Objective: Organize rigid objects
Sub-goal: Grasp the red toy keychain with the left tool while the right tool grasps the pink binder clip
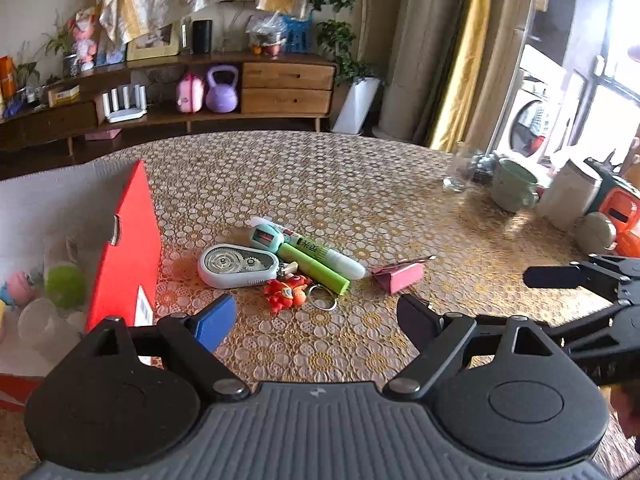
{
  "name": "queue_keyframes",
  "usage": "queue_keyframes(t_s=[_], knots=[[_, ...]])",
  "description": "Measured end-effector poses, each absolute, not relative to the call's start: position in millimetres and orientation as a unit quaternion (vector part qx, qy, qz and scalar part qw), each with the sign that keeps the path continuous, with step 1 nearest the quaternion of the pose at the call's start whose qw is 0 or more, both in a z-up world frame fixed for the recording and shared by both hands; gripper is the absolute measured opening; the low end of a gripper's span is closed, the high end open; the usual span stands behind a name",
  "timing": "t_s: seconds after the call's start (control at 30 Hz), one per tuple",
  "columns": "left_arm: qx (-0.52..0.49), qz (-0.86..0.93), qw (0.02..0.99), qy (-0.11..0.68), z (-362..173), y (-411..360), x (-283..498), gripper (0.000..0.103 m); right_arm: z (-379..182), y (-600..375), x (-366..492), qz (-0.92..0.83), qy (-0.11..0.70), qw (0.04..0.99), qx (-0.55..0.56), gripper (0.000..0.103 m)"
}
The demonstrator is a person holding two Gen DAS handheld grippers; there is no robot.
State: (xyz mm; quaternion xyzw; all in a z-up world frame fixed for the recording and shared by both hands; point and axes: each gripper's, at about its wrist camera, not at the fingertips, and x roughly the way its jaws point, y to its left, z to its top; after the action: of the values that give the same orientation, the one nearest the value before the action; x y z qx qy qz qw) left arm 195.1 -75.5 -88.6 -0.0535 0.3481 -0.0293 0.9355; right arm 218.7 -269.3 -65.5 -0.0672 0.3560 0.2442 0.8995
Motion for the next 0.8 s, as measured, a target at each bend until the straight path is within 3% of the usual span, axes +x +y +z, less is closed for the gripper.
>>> queue_keyframes(t_s=[0.8], knots=[[-0.035, 0.028, 0.928, 0.37, -155, -74, 257, 0.088, -117, -242, 278, 0.255, 0.367, 0.888, -0.107, 0.077]])
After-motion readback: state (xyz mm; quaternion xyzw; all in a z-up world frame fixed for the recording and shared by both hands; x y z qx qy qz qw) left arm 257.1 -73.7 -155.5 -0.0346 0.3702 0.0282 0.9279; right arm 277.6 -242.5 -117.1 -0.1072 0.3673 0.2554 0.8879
